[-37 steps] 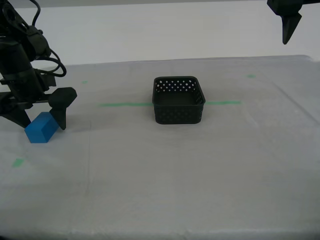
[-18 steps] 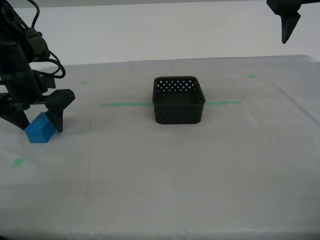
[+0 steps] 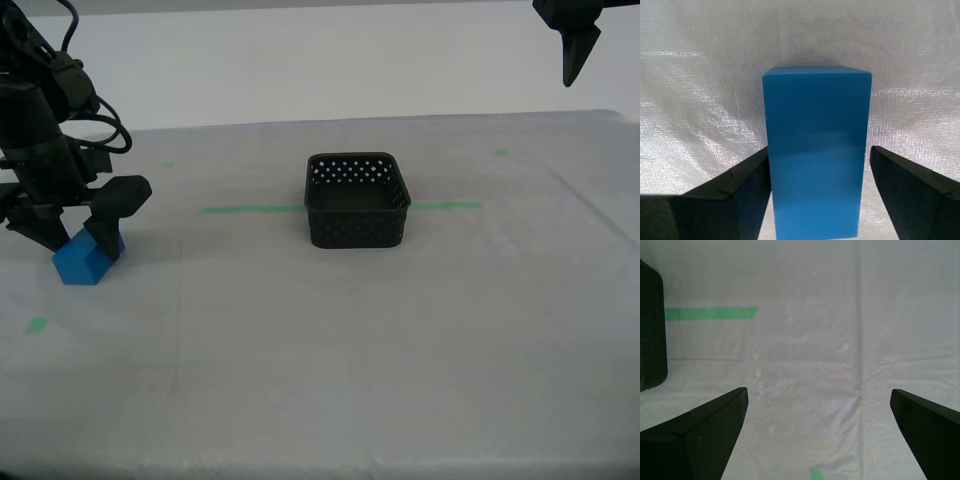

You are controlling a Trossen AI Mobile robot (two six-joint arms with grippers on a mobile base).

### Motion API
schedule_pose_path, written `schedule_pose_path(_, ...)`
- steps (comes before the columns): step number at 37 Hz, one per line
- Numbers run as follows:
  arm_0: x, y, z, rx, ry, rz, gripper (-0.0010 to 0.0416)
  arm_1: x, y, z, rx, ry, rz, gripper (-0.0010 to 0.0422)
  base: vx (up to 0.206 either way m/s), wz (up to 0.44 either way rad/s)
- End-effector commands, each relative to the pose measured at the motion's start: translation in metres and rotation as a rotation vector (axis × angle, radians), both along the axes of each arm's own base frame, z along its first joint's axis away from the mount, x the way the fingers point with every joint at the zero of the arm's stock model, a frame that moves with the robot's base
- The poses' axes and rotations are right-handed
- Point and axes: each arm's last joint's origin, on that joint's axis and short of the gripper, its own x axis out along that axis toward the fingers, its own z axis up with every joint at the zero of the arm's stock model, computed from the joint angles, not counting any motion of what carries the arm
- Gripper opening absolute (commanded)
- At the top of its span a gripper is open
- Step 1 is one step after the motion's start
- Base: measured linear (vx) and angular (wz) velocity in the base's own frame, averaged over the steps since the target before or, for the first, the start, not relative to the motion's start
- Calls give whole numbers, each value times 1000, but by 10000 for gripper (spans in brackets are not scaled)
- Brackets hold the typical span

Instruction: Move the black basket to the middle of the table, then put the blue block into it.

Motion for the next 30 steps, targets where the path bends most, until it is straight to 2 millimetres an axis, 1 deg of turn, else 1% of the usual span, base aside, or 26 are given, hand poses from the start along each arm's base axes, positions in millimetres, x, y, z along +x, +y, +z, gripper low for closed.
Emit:
schedule_pose_path(1, 0, 0, 0, -2, -3, -1, 399, 0, 0, 0, -3, 1, 3, 230, 0, 0)
schedule_pose_path(9, 0, 0, 0, -2, -5, -1, 399, 0, 0, 0, -3, 3, 24, 180, 0, 0)
schedule_pose_path(15, 0, 0, 0, -2, -5, -1, 398, -1, 1, 0, -3, 8, 25, 129, 0, 0)
schedule_pose_path(19, 0, 0, 0, -2, -5, -1, 398, -1, 1, 0, -4, 17, 32, 78, 0, 0)
schedule_pose_path(24, 0, 0, 0, -2, -5, -1, 399, -2, 1, 0, -4, 26, 39, -8, 0, 0)
schedule_pose_path(27, 0, 0, 0, -2, -5, -1, 398, -2, 1, 0, -4, 27, 42, 6, 0, 0)
schedule_pose_path(30, 0, 0, 0, -2, -5, -1, 399, -2, 1, 0, -7, 27, 42, -2, 0, 0)
